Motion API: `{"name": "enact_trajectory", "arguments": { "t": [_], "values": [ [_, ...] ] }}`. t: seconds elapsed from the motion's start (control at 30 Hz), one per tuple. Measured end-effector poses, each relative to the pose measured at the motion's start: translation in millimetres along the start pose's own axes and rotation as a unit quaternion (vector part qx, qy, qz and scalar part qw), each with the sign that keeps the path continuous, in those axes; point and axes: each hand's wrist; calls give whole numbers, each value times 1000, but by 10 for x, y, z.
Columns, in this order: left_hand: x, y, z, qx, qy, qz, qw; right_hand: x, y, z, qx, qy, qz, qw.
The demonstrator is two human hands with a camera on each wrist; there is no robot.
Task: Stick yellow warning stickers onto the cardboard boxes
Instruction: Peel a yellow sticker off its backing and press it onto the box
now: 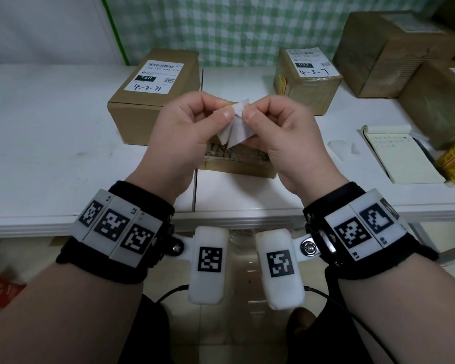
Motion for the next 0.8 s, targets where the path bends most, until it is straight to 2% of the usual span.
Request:
{"name": "enact_trajectory", "arguments": {
  "t": [0.2,0.3,0.5,0.8],
  "values": [
    [-38,45,21,0,-125,-44,991,-11,-43,5,-2,73,9,997],
    [-41,57,16,-1,-146,-46,988,-9,-42,14,6,96,25,995],
    [-17,39,6,-17,-97,-19,995,-14,-33,1,5,88,28,996],
    [32,-14,-39,-13,62,58,996,-18,-23,-46,-21,50,-6,999]
  ]
}}
Point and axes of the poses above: each hand's wrist, its own y-axis away from the middle knuckle, its own z-axis out of the back of the hand, x = y × z, and after that the axes turned 7 degrees about z, right-handed
